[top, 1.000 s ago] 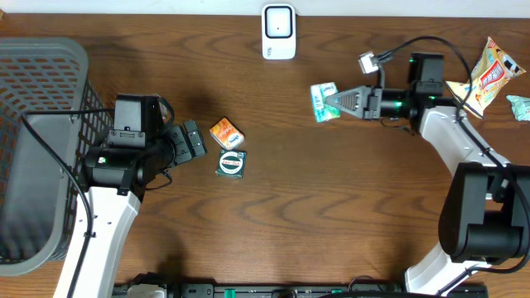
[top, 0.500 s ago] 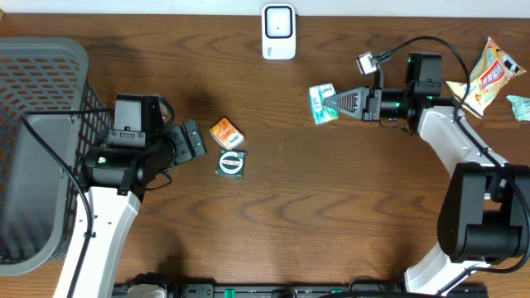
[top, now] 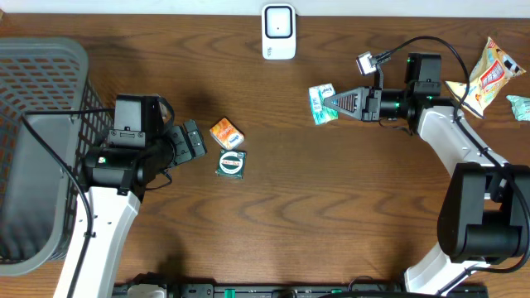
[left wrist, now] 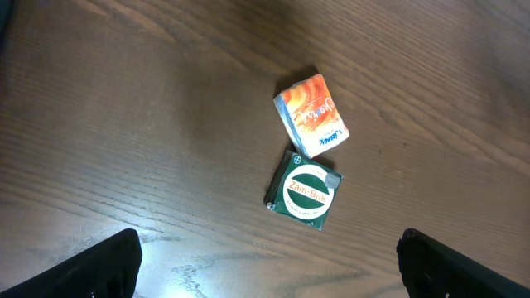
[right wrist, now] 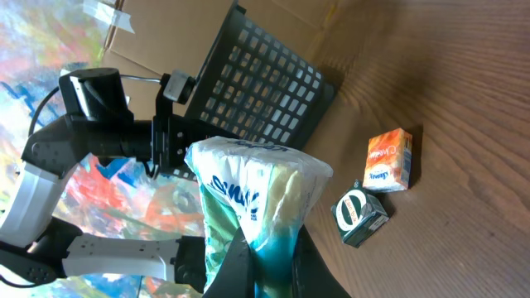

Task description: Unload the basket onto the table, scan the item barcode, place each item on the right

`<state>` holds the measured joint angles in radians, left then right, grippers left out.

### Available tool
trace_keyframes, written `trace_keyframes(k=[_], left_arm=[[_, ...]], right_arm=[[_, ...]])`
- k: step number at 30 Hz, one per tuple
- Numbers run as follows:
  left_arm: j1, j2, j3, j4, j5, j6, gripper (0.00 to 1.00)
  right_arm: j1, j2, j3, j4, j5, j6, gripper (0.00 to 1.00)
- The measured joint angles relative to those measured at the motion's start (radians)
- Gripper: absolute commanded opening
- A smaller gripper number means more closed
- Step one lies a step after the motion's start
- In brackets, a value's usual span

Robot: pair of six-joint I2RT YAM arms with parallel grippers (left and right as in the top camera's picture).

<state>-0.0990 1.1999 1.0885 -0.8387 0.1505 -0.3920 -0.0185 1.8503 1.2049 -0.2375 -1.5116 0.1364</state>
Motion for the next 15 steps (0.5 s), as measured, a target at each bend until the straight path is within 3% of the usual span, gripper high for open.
trace_keyframes(k=[15], left_arm=[[0.0, 0.0, 0.0, 0.0, 0.0, 0.0, 0.98]], right_arm=[[0.03, 0.0, 0.0, 0.0, 0.025, -0.001, 0.01]])
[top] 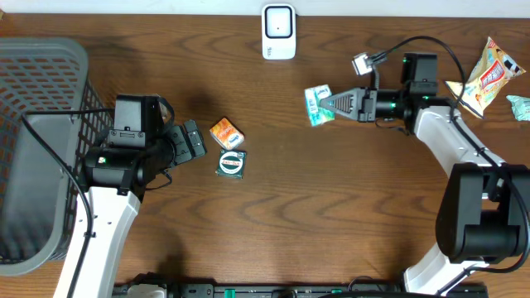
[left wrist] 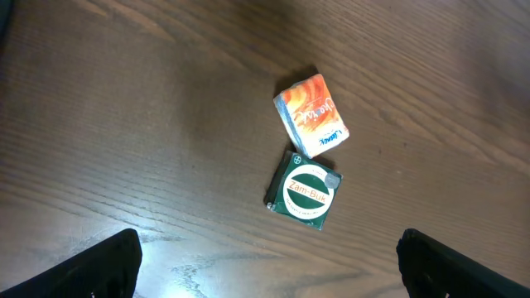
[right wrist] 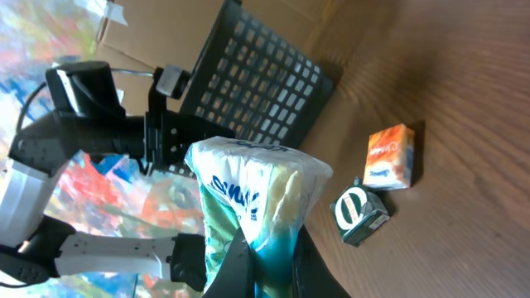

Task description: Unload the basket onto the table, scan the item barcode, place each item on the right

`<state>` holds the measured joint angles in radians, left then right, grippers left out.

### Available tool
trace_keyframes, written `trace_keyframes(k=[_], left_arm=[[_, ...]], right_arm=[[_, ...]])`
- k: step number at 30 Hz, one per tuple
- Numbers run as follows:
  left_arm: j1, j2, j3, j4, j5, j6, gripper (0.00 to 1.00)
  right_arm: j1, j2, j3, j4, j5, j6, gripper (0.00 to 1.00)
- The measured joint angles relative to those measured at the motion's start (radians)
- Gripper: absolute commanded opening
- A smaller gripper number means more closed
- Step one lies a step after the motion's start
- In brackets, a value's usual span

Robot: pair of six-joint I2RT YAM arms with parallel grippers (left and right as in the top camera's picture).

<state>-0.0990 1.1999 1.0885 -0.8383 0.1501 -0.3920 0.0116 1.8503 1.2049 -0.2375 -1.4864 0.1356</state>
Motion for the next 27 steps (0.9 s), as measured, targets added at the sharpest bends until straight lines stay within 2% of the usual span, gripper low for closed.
trace_keyframes(k=[5, 8, 19, 23, 27], left_arm=[[0.0, 0.0, 0.0, 0.0, 0.0, 0.0, 0.98], [0.0, 0.0, 0.0, -0.001, 0.0, 0.0, 0.98], [0.0, 0.0, 0.0, 0.0, 0.0, 0.0, 0.98], [0.0, 0.0, 0.0, 0.0, 0.0, 0.0, 0.98], [0.0, 0.0, 0.0, 0.0, 0.0, 0.0, 0.98]], right_arm=[[0.051, 0.0, 0.0, -0.019, 0.055, -0.003, 0.01], [0.09, 0.0, 0.0, -0.084, 0.176, -0.007, 0.01], [0.243, 0.0, 0.004, -0.32, 0.898, -0.034, 0.01], [0.27, 0.0, 0.04, -0.342, 1.136, -0.079, 0.01], [0.299, 0.0, 0.074, -0.308, 1.343, -0.198, 0.01]])
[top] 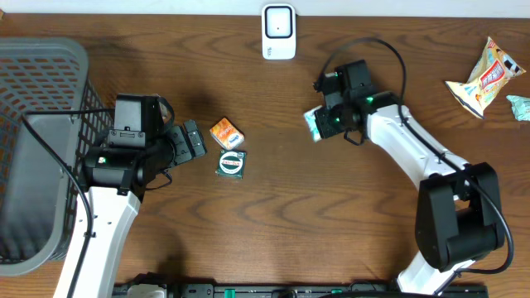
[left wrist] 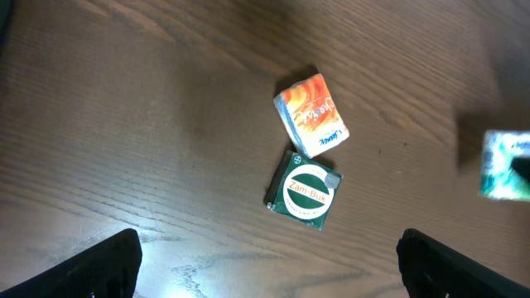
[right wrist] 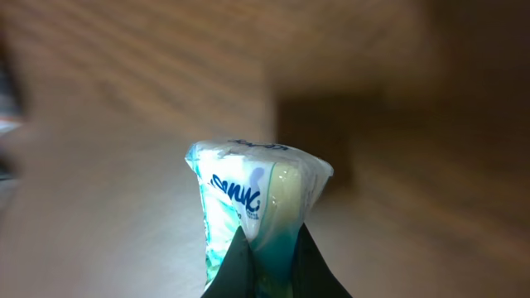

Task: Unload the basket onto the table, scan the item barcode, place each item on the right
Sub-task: 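Raise the teal Kleenex pack to the scanner face with the right gripper, then carry the Kleenex pack to the far right corner and release it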

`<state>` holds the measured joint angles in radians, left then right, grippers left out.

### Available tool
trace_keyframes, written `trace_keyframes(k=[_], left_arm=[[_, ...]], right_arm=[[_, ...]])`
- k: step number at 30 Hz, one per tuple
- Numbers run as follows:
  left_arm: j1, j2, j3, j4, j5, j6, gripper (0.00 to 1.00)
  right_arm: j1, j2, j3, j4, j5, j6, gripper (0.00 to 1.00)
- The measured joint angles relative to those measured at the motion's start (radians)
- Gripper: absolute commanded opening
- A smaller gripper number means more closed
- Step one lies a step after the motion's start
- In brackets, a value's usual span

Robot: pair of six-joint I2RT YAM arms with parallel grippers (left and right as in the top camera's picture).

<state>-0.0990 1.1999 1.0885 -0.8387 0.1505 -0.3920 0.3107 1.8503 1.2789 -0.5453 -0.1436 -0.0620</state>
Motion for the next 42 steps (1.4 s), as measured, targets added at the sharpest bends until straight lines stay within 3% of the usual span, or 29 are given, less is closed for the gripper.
trace_keyframes(k=[6, 13, 19, 27, 34, 42], left_arm=[[0.0, 0.0, 0.0, 0.0, 0.0, 0.0, 0.98], [0.0, 0.0, 0.0, 0.0, 0.0, 0.0, 0.98], [0.0, 0.0, 0.0, 0.0, 0.0, 0.0, 0.98], [0.0, 0.0, 0.0, 0.0, 0.0, 0.0, 0.98], [0.0, 0.0, 0.0, 0.0, 0.0, 0.0, 0.97], [0.0, 0.0, 0.0, 0.0, 0.0, 0.0, 0.98]], right_arm=[[0.067, 0.0, 0.005, 0.127, 0.213, -0.121, 0.01], [0.08, 0.002, 0.116, 0.175, 0.24, -0.154, 0.01], [0.075, 0.08, 0.422, 0.058, 0.19, -0.159, 0.01], [0.075, 0.399, 0.947, -0.145, 0.259, -0.266, 0.01], [0.085, 0.582, 1.042, 0.04, 0.472, -0.461, 0.01], [0.132, 0.631, 1.045, 0.251, 0.572, -0.591, 0.01]])
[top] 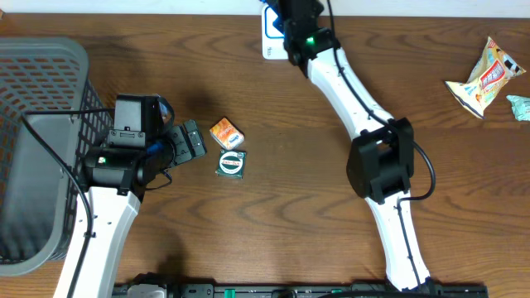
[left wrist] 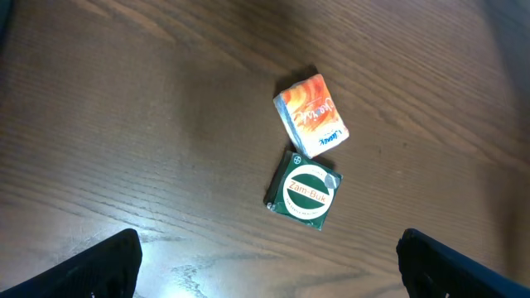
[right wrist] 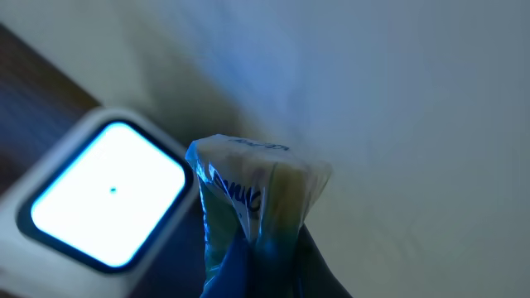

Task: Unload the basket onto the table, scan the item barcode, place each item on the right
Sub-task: 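Carry the Kleenex pack to the far right corner and release it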

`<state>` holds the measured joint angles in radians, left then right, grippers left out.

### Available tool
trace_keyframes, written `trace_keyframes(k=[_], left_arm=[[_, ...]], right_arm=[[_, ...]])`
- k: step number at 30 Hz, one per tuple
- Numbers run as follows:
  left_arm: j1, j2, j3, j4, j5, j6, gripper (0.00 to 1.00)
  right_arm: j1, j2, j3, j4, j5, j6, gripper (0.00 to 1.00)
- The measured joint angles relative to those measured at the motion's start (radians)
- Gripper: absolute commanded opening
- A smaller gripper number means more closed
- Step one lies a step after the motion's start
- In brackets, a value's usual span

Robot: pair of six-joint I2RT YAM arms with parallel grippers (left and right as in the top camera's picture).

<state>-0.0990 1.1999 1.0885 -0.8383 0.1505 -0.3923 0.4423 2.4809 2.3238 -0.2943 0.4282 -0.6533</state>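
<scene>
A white and teal tissue pack (right wrist: pixel 261 194) sits pinched in my right gripper (right wrist: pixel 265 242), which is shut on it. The pack hangs right in front of the white scanner (right wrist: pixel 99 199), whose window glows bright. From above, my right arm (top: pixel 331 66) reaches to the table's far edge and covers most of the scanner (top: pixel 267 43); the pack is hidden there. My left gripper (left wrist: pixel 269 273) is open and holds nothing, just short of the green Zam-Buk box (left wrist: pixel 305 190) and the orange pack (left wrist: pixel 311 116).
A grey basket (top: pixel 41 124) stands at the left edge. A yellow and red snack bag (top: pixel 484 74) and a teal packet (top: pixel 520 106) lie at the far right. The orange pack (top: pixel 226 132) and the green box (top: pixel 231 164) lie left of centre.
My right gripper has moved with the tissue pack from mid-table to the far edge, up against the scanner's lit window. The left arm, the orange pack and the green box have not moved.
My right gripper first held the tissue pack off the table at the right, pointing left. It then stood slightly further left, then over the middle of the table. Now the pack is at the scanner. The left gripper stayed open and still throughout.
</scene>
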Motion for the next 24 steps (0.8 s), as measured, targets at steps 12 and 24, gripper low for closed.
trace_keyframes(k=[12, 24], left_arm=[[0.0, 0.0, 0.0, 0.0, 0.0, 0.0, 0.97], [0.0, 0.0, 0.0, 0.0, 0.0, 0.0, 0.98]], right_arm=[[0.018, 0.085, 0.014, 0.052, -0.013, -0.086, 0.01], [0.015, 0.092, 0.014, 0.024, -0.014, -0.071, 0.01]])
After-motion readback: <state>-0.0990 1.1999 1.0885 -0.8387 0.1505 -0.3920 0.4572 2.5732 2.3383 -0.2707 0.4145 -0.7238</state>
